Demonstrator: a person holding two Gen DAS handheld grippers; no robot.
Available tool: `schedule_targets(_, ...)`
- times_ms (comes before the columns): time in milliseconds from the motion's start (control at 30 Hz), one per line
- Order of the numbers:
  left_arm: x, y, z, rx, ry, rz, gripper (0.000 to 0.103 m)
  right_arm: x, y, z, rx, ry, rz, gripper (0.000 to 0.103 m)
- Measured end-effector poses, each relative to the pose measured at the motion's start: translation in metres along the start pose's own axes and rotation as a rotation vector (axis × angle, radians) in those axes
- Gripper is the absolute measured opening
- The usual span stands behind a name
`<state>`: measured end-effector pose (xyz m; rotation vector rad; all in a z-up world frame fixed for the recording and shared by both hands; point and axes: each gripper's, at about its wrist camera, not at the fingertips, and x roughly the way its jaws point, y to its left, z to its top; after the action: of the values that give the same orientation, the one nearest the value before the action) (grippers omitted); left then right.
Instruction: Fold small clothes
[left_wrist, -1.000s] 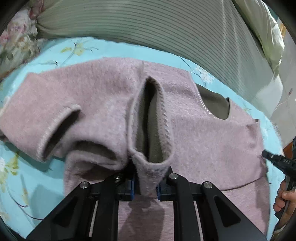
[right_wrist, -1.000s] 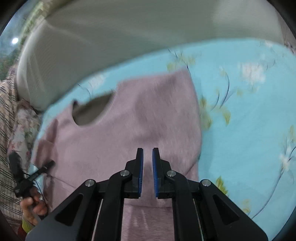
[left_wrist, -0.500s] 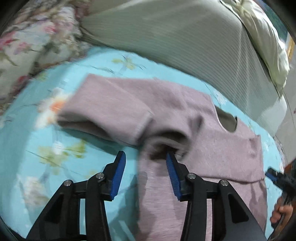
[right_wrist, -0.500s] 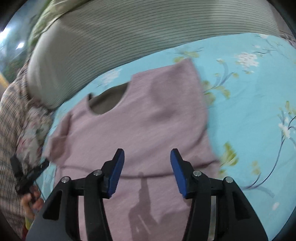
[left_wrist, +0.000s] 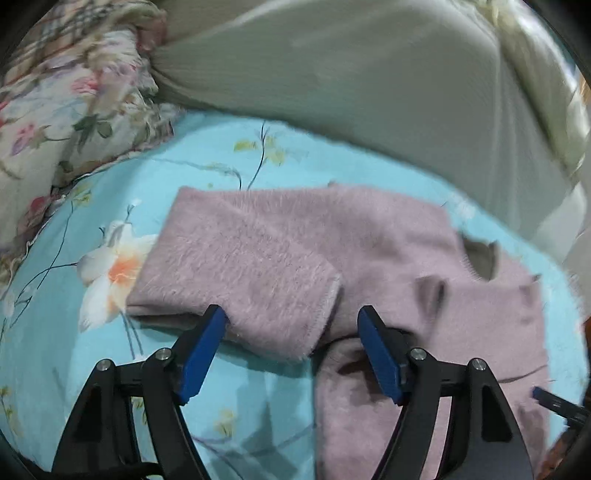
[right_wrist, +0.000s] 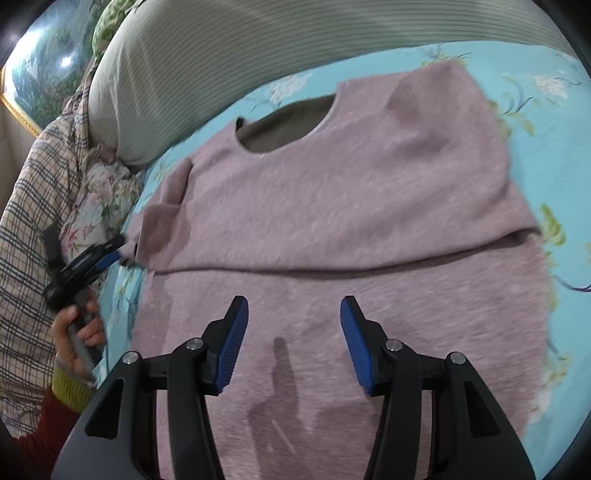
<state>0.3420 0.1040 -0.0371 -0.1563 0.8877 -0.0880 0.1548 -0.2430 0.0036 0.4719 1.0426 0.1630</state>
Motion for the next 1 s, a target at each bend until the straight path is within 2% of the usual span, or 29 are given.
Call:
schedule_targets(33,0.008,-0.001,0.0,0.01,0.015,0.023,0.072,-0.001,0.001,-0.001,-0.005,0.001,0.002,0.053)
schedule_targets(100,0.023,0.003,-0.001,0.008,0.048,0.069,0.054,-0.002,0.004,-0.001,-0.012,0.002,0.004,0.053)
schedule_targets(133,0.027,0.008,-0.001,-0.007,0.059,0.074,0.035,-0.003,0.004,-0.002,-0.013,0.001,0.004,0.053)
schedule_targets(167,0.03,0.014,0.0,-0.029,0.067,0.07,0.019,-0.003,0.004,-0.001,-0.016,-0.002,0.003,0.053)
schedule_targets(233,0.025,0.034,0.003,-0.096,0.047,0.015,0.006,-0.003,0.005,-0.001,-0.015,-0.004,0.001,0.053)
schedule_targets(367,-0.004,0.054,0.01,-0.156,-0.035,0.002,0.003,0.0,0.013,0.001,-0.025,-0.004,0.019,0.053)
schedule_targets(633,-0.112,0.078,0.052,-0.185,-0.284,0.047,0.001,0.012,0.043,0.005,-0.06,0.007,0.093,0.053)
schedule_targets(767,-0.137,0.081,0.061,-0.188,-0.301,0.035,0.001,0.026,0.066,0.011,-0.079,0.017,0.142,0.053)
schedule_targets(833,-0.142,0.077,0.06,-0.18,-0.285,0.002,0.001,0.028,0.079,0.014,-0.089,0.009,0.171,0.053)
schedule_targets(1000,-0.145,0.025,0.046,-0.104,-0.246,-0.124,0.001,0.017,0.096,0.02,-0.097,-0.035,0.217,0.053)
